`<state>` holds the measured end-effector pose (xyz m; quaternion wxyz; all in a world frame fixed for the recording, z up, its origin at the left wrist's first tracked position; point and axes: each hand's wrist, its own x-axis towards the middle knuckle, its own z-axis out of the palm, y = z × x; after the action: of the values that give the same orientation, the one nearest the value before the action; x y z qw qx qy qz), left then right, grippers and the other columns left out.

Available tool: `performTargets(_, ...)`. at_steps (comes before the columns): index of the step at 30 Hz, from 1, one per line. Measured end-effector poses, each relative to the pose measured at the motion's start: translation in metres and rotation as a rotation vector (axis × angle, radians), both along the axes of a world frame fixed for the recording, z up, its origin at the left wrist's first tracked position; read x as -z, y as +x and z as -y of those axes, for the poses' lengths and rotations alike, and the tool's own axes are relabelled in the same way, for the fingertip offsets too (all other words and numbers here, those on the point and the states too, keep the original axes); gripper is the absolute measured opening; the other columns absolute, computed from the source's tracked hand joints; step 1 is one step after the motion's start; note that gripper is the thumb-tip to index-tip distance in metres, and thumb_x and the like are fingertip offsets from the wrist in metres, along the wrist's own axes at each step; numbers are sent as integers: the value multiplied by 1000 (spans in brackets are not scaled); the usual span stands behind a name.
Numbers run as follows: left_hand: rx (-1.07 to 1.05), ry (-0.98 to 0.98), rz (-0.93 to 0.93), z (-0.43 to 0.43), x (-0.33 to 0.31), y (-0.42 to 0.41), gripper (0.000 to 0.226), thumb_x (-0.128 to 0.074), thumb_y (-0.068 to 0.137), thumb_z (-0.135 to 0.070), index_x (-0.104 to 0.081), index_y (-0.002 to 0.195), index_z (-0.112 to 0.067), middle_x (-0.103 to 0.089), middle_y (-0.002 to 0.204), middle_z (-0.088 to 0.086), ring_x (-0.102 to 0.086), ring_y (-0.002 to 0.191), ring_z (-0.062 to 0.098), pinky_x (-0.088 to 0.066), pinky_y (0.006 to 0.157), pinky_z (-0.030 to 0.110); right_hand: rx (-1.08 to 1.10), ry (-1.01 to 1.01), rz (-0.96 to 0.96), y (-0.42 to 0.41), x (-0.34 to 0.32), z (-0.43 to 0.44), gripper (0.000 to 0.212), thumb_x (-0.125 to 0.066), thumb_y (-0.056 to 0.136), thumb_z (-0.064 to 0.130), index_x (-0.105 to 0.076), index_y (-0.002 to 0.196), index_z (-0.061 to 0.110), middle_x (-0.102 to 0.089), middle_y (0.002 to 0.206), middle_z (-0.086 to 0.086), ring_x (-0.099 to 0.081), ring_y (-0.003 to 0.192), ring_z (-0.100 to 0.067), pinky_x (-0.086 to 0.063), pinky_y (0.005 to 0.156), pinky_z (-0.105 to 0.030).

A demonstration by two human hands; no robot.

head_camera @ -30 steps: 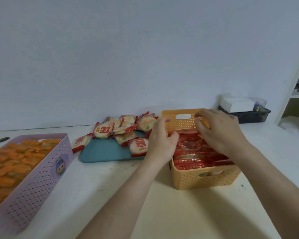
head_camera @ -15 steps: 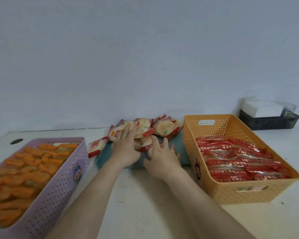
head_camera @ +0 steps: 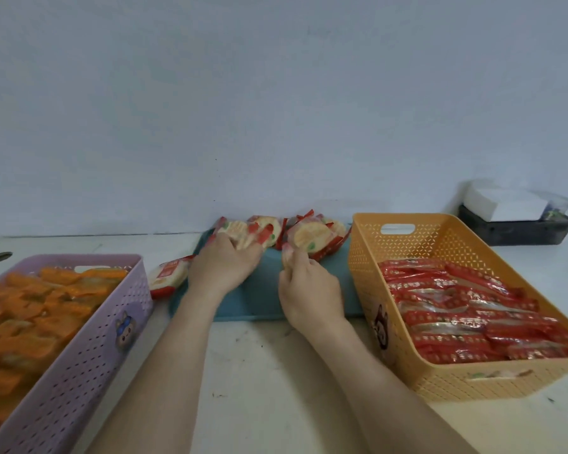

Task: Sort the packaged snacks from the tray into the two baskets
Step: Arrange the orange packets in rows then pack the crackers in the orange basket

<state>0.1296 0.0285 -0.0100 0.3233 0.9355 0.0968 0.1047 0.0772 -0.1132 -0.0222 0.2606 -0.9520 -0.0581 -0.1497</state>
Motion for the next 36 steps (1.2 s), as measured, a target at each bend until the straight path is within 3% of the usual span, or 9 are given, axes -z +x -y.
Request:
performTargets(4,89,-550,-281,-11,-10,-4,50,-55,76,-45,-59,116,-15,-68,105,13,-66,94,25,-59,61,32,75,543,-164,5,-5,-3,41,-26,102,42,-46,124,14,-61,107,-7,-60,97,-29,-46,69,-30)
performTargets(8,217,-557,-290,-18,-14,-10,59,-69,63,-41,-63,114,-13,-72,103,12,-69,96,25,-58,82,43,-20,1096,-367,3,-19,-10,54,-55,85,62,-46,122,24,-55,125,-1,-58,110,-22,-59,82,-44)
performTargets(13,469,-791,-101,-3,-47,-34,17,-68,86,-25,-70,97,-13,-74,84,10,-70,70,21,-55,68,33,-52,671,39,-12,-46,-9,79,-77,66,34,-39,135,22,-38,122,-1,-54,111,-24,-51,92,-43)
performTargets(18,624,-827,143,26,-81,-62,45,-76,65,-24,-67,106,-10,-75,90,5,-71,80,16,-56,66,27,-113,490,205,-39,-94,24,64,-60,83,21,-36,142,21,-47,122,-1,-53,113,-24,-46,97,-44)
performTargets(21,535,-770,252,44,-93,-69,21,-78,75,-7,-71,94,-13,-76,86,5,-73,79,19,-55,71,31,-76,487,222,-48,-125,55,48,-56,91,29,-40,136,24,-55,90,18,-62,96,-17,-51,87,-41)
performTargets(25,502,-703,374,73,-111,-70,23,-70,74,-3,-71,84,-23,-75,81,-2,-71,77,14,-54,68,29,-15,388,291,-54,-150,106,31,-53,92,47,-57,113,24,-66,84,8,-64,77,-18,-54,74,-40)
performTargets(30,491,-499,469,136,-123,-57,49,-79,69,-18,-60,113,-29,-66,108,-11,-64,98,8,-52,81,25,135,173,147,-40,-147,169,38,-60,88,34,-60,124,21,-69,101,-2,-62,84,-19,-44,72,-31)
performTargets(33,574,-430,283,161,-105,-41,71,-80,70,-24,-45,132,-29,-59,123,-6,-59,109,12,-49,92,29,137,194,24,-30,-135,185,49,-62,86,28,-52,134,21,-64,124,-5,-60,104,-21,-45,85,-33)
performTargets(36,598,-523,137,152,-87,-31,62,-67,81,-9,-43,135,-28,-57,128,0,-53,120,14,-50,94,35,135,188,-76,-22,-124,190,53,-62,85,25,-49,137,22,-60,127,-7,-60,105,-22,-50,89,-36)
